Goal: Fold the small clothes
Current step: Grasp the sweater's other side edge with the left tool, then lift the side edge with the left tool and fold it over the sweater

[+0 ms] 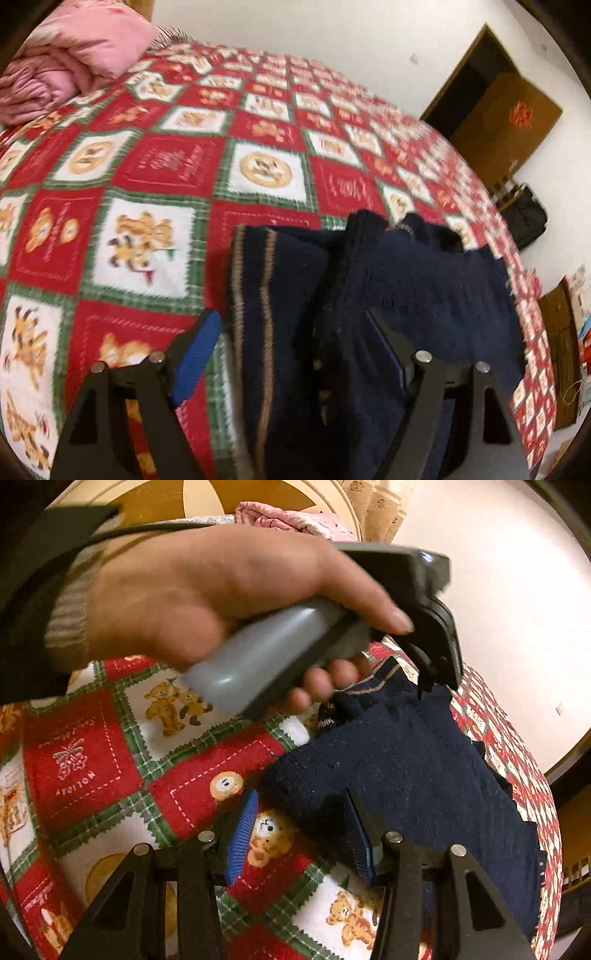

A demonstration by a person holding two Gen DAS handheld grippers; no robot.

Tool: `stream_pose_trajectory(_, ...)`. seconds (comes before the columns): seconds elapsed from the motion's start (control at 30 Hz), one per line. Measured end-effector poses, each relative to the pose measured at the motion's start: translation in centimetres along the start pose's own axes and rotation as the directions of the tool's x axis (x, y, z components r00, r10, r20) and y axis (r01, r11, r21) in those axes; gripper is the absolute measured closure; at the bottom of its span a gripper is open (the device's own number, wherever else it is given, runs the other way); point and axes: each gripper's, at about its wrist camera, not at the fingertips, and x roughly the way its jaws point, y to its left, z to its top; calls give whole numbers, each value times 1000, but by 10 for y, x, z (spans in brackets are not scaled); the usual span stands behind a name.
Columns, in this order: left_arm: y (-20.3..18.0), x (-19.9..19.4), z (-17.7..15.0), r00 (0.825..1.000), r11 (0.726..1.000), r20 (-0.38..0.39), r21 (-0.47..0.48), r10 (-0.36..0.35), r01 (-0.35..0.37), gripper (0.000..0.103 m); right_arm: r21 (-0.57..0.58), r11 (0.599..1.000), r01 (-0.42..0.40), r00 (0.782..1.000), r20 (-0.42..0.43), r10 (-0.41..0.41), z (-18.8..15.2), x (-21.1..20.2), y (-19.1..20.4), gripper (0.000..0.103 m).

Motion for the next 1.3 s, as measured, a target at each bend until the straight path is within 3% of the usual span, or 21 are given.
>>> stream_pose_trajectory(0.1, -1, 14, 5, 997, 997, -23, 21, 68, -68, 22, 16, 1000, 9, 1000, 8, -9, -3, 4, -4, 54)
stream_pose_trajectory(0.23, 7, 25, 4, 998, 1000, -64, -7, 13, -13, 22, 18, 1000, 19, 1000, 14, -19, -6, 7, -6, 54)
stream_pose_trajectory(0.3, 7, 26, 5, 997, 1000, -71, 10, -8, 9, 24, 14, 1000, 19, 1000, 19, -19, -7, 8, -6, 62)
stream_pose_trajectory(0.37, 6, 24, 7, 997, 999, -70, 18, -38, 39, 37, -3, 1000, 28, 999, 30, -28, -7, 9, -4, 72)
stream_pose_trajectory(0.43, 5, 23, 8, 995, 998, -77, 19, -65, 66, 66, -22, 999, 37, 999, 38, -37, -7, 7, 3, 78)
stream_pose_trajectory(0.5, 0, 25, 8, 993, 995, -80, 31, -90, 93, 78, -29, 998, 47, 998, 45, -46, -7, 8, 5, 83)
stream_pose_trajectory(0.63, -8, 25, 8, 996, 996, -66, 66, -63, 67, 81, -7, 999, 34, 998, 53, -33, -7, 9, -3, 89)
stream_pose_trajectory(1.1, -12, -11, 16, 993, 993, 11, 14, -121, 120, 85, 140, 990, -27, 984, 176, 1, -23, -44, -42, 93)
stream_pose_trajectory(1.3, -30, -27, 26, 984, 984, 53, -36, -171, 173, 85, 315, 942, -116, 977, 206, 51, -42, -69, -97, 93)
